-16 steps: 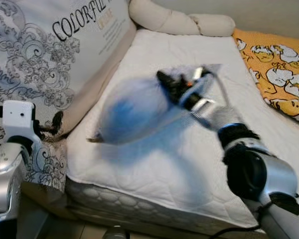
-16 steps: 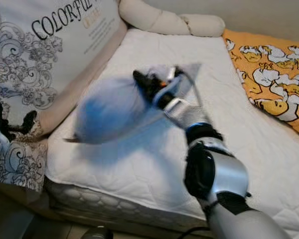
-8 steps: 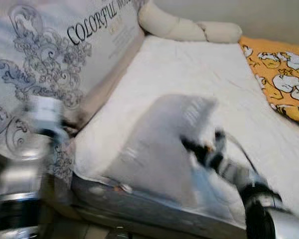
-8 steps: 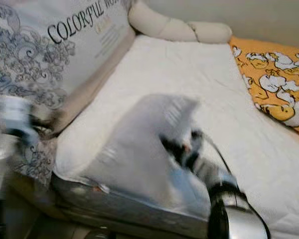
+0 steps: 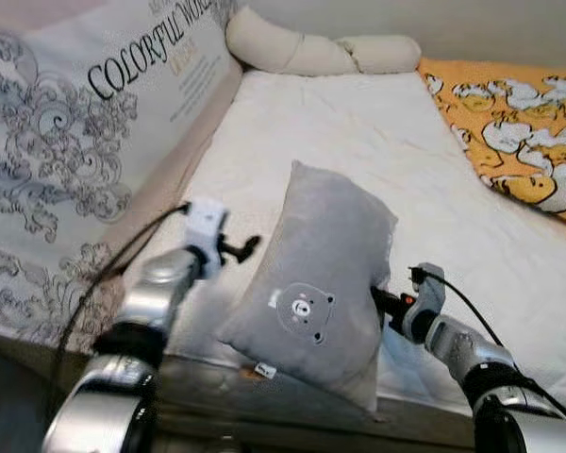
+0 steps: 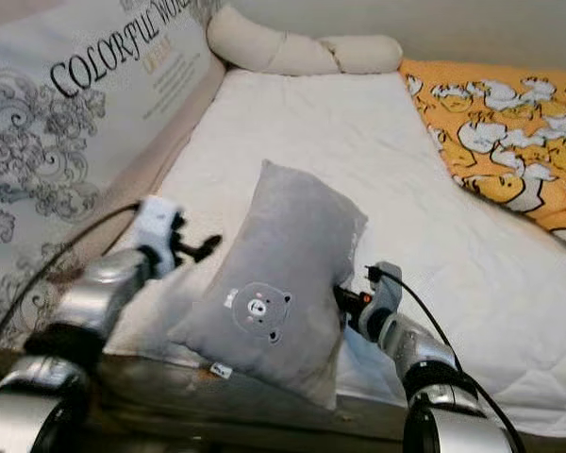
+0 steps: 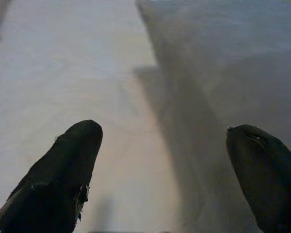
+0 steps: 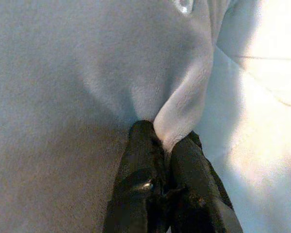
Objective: Clean up the room
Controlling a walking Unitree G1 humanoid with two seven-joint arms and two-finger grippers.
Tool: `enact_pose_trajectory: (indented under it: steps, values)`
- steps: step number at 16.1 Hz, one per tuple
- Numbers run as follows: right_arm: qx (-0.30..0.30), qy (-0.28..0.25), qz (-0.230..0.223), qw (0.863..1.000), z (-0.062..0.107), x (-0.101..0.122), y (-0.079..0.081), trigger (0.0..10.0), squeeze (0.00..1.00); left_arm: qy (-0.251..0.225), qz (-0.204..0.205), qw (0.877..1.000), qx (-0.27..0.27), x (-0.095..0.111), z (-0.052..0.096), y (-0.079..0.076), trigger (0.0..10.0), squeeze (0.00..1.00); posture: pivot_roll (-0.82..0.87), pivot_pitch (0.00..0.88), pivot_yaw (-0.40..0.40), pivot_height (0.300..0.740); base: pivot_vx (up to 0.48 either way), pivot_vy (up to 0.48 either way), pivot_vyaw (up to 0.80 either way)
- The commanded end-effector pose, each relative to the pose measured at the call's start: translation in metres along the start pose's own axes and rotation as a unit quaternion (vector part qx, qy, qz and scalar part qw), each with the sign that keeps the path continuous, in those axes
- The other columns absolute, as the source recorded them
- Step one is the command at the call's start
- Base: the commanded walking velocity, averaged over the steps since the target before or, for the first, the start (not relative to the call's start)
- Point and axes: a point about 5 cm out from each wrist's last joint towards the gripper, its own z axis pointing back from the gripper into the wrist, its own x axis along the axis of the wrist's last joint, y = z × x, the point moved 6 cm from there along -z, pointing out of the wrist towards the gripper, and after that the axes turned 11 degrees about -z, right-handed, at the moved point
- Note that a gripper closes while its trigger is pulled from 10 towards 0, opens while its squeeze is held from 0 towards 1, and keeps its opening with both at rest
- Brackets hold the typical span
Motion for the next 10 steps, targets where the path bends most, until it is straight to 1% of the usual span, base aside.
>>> enact_pose_trajectory:
  steps: [1,2,3,4,5,6,7,8,9,10]
  values:
    - [0.002,-0.03,0.005,1.0,-0.001,0.017,0.006,0.0,0.0,-0.001,0.005,1.0,0.0,0.0,-0.001,0.002,10.0,1.0,0.07,0.0,0.057,0.74,0.0,0.0,0.0]
    - [0.016,-0.039,-0.004,0.999,-0.002,0.021,0.011,0.0,0.0,-0.001,0.038,0.999,-0.014,-0.001,-0.005,-0.004,10.0,1.0,0.07,0.0,0.056,0.74,0.0,0.0,0.0]
    - [0.027,-0.039,-0.012,0.999,-0.002,0.022,0.016,0.0,0.0,-0.001,0.081,0.996,-0.029,-0.003,-0.009,-0.012,10.0,1.0,0.06,0.0,0.051,0.74,0.0,0.0,0.0]
    - [0.031,-0.037,-0.009,0.999,-0.003,0.022,0.018,0.0,0.0,0.0,0.112,0.993,-0.028,-0.005,-0.011,-0.014,10.0,1.0,0.06,0.0,0.049,0.74,0.0,0.0,0.0]
    - [0.034,-0.036,-0.007,0.999,-0.003,0.021,0.019,0.0,0.0,-0.004,0.174,0.984,-0.031,-0.007,-0.013,-0.018,10.0,1.0,0.06,0.0,0.049,0.74,0.0,0.0,0.0]
    - [0.036,-0.035,-0.007,0.999,-0.004,0.021,0.02,0.0,0.0,-0.015,0.245,0.968,-0.046,-0.005,-0.015,-0.026,10.0,1.0,0.06,0.0,0.045,0.74,0.0,0.0,0.0]
    - [0.037,-0.035,-0.007,0.999,-0.005,0.021,0.022,0.0,0.0,-0.04,0.338,0.936,-0.093,0.002,-0.017,-0.042,10.0,1.0,0.06,0.0,0.046,0.74,0.0,0.0,0.0]
    - [0.038,-0.035,-0.007,0.999,-0.006,0.021,0.023,0.0,0.0,-0.041,0.345,0.932,-0.103,0.003,-0.017,-0.045,10.0,1.0,0.06,0.0,0.047,0.74,0.0,0.0,0.0]
    - [0.045,-0.038,-0.009,0.998,-0.007,0.023,0.028,0.0,0.0,-0.052,0.393,0.908,-0.138,0.009,-0.017,-0.057,10.0,1.0,0.06,0.0,0.051,0.74,0.0,0.0,0.0]
    - [0.056,-0.043,-0.012,0.997,-0.009,0.025,0.035,0.0,0.0,-0.063,0.432,0.884,-0.169,0.016,-0.017,-0.068,10.0,1.0,0.05,0.0,0.056,0.74,0.0,0.0,0.0]
